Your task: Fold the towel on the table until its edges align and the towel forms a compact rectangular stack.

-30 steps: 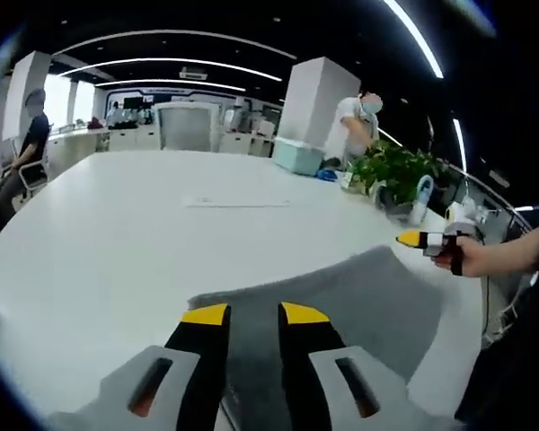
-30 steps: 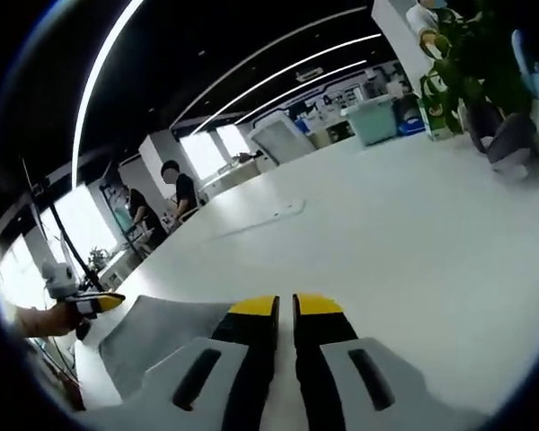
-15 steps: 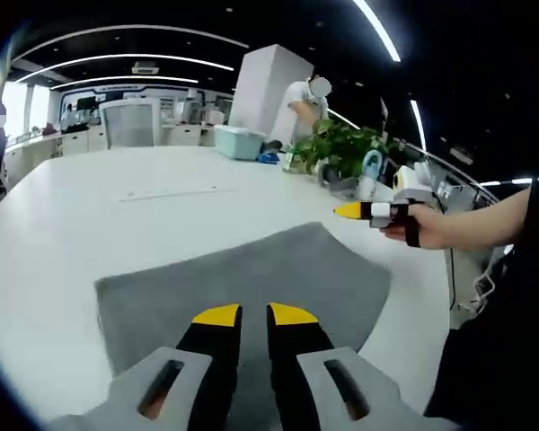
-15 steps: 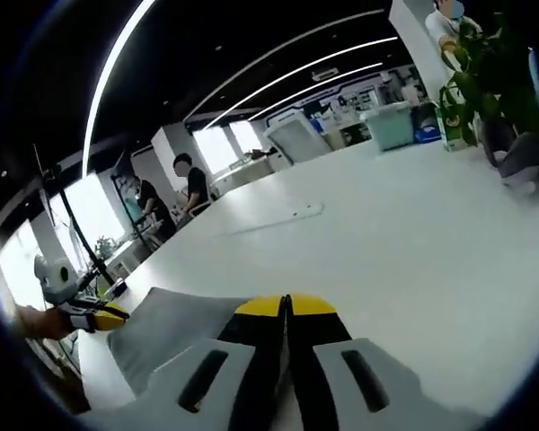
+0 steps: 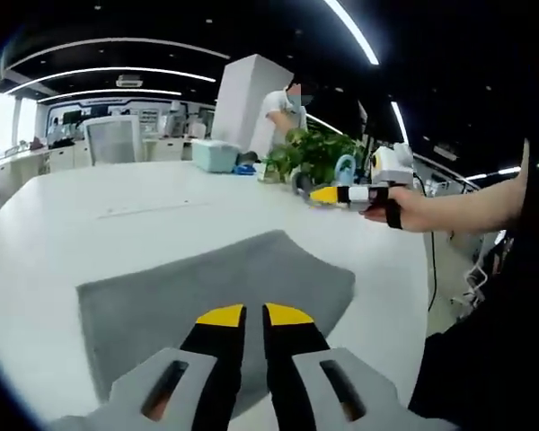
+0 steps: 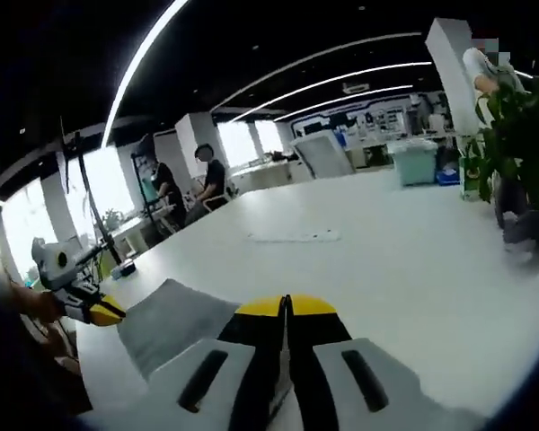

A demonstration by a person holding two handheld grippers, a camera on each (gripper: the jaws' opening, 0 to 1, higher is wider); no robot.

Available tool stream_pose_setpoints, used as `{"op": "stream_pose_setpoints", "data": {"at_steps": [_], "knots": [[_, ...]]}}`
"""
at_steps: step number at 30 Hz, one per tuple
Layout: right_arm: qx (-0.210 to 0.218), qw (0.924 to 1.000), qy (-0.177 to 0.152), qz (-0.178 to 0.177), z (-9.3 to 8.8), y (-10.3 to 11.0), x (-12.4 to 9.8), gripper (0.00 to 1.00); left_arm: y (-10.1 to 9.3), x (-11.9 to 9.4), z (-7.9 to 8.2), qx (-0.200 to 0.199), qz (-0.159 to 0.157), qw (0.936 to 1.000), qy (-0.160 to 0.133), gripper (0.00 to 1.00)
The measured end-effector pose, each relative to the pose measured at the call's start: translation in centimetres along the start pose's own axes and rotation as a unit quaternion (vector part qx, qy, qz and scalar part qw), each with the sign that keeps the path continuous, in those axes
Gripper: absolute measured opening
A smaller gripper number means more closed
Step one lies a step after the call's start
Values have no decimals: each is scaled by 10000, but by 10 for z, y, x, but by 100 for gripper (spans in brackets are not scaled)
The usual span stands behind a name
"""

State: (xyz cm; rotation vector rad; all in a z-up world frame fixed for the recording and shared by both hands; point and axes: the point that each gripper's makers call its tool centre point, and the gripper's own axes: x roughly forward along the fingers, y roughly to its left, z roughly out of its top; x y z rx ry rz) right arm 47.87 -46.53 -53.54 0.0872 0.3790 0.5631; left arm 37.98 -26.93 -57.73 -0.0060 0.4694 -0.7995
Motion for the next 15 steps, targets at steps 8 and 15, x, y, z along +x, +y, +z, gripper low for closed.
{"op": "stream_pose_setpoints", "data": {"at_steps": [8,15], "knots": [[-1800,9743,959,956,15,23,26,0,-24,12,7,203,-273,9994,-27,7],[-2583,9270,1911,1937,-10,54,54,0,-40,22,5,550,-399,9976,158,6]]}}
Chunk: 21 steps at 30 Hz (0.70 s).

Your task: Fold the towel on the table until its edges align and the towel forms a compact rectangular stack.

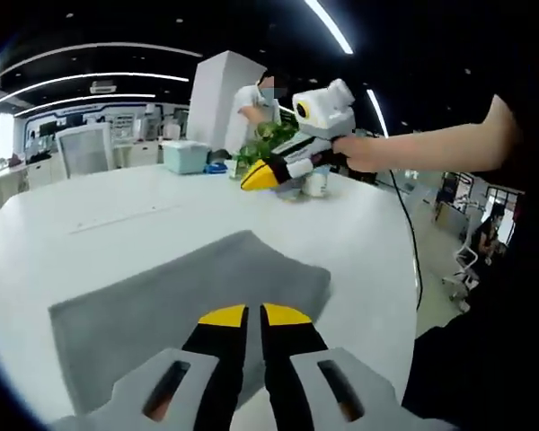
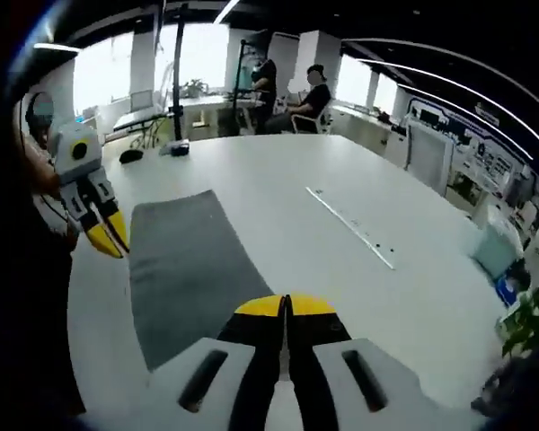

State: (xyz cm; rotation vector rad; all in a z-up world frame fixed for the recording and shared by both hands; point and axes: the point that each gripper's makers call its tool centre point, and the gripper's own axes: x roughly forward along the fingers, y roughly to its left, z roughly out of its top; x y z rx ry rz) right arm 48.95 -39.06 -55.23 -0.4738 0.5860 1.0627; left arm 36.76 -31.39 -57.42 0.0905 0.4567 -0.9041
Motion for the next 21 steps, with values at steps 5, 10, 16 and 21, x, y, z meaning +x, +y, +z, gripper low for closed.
{"op": "stream_pose_setpoints", "data": {"at_steps": [5,10,16,21], "knots": [[-856,9938,483,529,6,7,29,0,-10,13,-3,405,-74,9988,279,6],[-1146,9838,891,1049,-2,13,56,0,-18,25,-6,679,-152,9965,455,5],[-1197,9769,1073,1407,-8,22,81,0,-18,32,-20,764,-206,9944,708,5],[-1064,9752,1229,1505,-19,27,95,0,-14,34,-37,561,-190,9943,891,4]]}}
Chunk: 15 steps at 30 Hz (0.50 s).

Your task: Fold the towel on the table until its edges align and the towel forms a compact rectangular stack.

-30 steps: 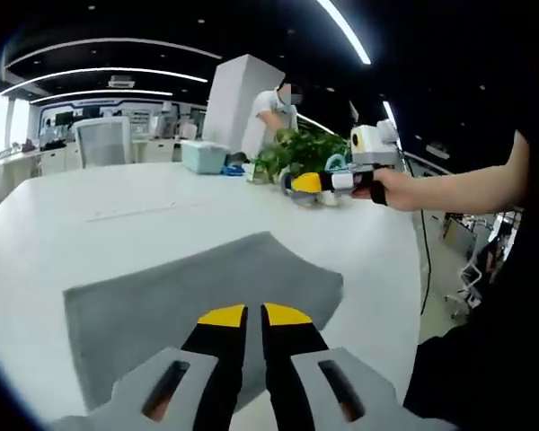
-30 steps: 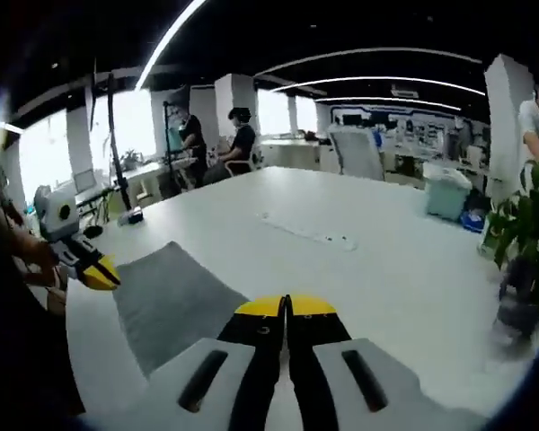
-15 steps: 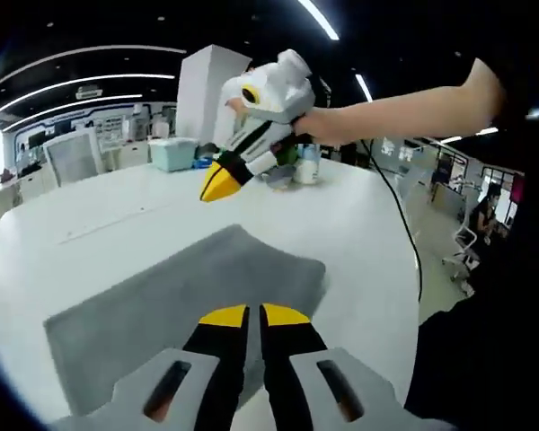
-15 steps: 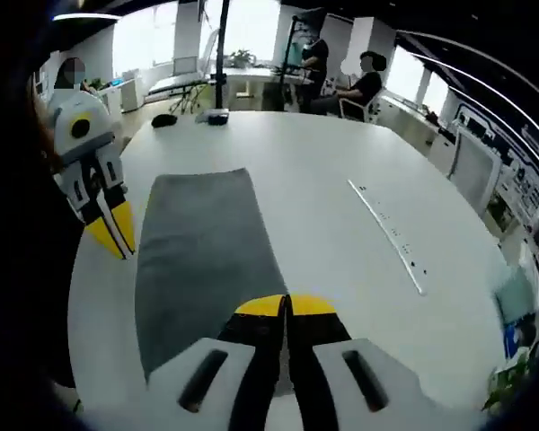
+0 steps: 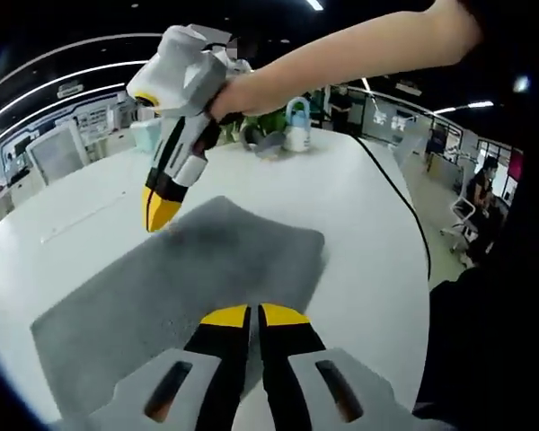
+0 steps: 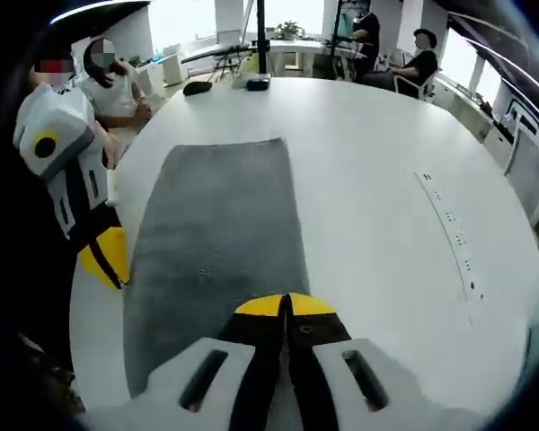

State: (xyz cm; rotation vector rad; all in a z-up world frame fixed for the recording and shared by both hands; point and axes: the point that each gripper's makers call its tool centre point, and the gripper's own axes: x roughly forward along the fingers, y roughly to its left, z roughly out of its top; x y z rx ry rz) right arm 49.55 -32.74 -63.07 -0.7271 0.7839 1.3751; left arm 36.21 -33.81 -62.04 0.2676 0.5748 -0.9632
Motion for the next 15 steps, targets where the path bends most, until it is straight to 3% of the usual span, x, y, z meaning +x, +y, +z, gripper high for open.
{"op": "stream_pose_setpoints", "data": {"at_steps": [2,3,6,8,13,14,15], "knots": [[7,10000,42,35,-3,2,6,0,4,4,-5,-46,123,9999,78,3],[25,10000,62,39,-5,3,8,0,12,4,-11,-277,380,9987,196,2],[91,9997,230,-8,-14,3,14,0,13,8,-21,-503,352,9976,333,1],[44,9995,312,-22,-21,5,18,0,11,9,-25,-341,331,9981,397,1],[226,9997,91,-64,-20,4,18,0,8,12,-28,414,396,9969,537,1],[199,9998,10,-78,-21,5,19,0,7,12,-29,660,399,9954,565,1],[-104,9999,-78,-103,-19,5,20,0,7,13,-29,856,398,9938,581,1]]}}
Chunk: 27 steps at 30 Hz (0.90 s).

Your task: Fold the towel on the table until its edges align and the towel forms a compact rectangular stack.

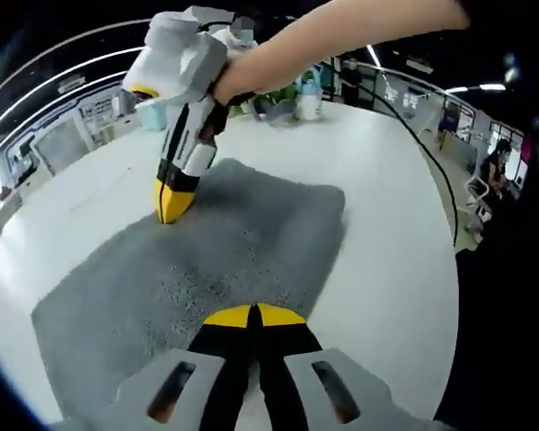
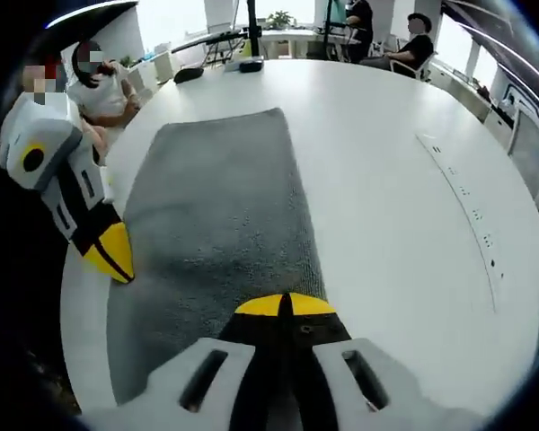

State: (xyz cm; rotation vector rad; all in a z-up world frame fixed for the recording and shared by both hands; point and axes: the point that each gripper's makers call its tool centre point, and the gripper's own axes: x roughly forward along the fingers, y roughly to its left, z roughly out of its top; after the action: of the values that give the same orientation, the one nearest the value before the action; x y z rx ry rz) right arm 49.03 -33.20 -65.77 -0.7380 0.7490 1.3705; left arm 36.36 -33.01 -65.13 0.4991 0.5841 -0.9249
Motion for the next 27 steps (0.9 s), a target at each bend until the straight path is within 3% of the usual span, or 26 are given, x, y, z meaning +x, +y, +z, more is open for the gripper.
{"op": "stream_pose_setpoints", "data": {"at_steps": [2,3,5,10,13,16,18,23,27], "knots": [[-850,9963,-76,-78,0,3,1,0,-1,1,-1,250,30,9996,95,1],[-1046,9945,-58,-97,0,4,0,0,-2,1,0,281,48,9995,163,1],[-820,9966,23,-80,1,4,1,0,-2,2,0,598,27,9978,296,1],[-932,9942,533,-20,0,2,2,0,-3,4,0,1263,-8,9909,470,1],[-1206,9871,1047,-145,0,1,4,0,-3,4,1,1358,-35,9892,560,1],[-1149,9833,1381,-285,0,1,5,0,-2,5,0,1433,-91,9873,686,1],[-1155,9815,1495,-296,1,0,7,0,-2,5,0,1490,-120,9857,775,1],[-716,9834,1641,-307,-1,-1,6,0,-3,5,-1,1757,-241,9794,964,1],[-676,9801,1836,-332,-2,-1,7,0,-3,6,0,1832,-345,9765,1078,1]]}}
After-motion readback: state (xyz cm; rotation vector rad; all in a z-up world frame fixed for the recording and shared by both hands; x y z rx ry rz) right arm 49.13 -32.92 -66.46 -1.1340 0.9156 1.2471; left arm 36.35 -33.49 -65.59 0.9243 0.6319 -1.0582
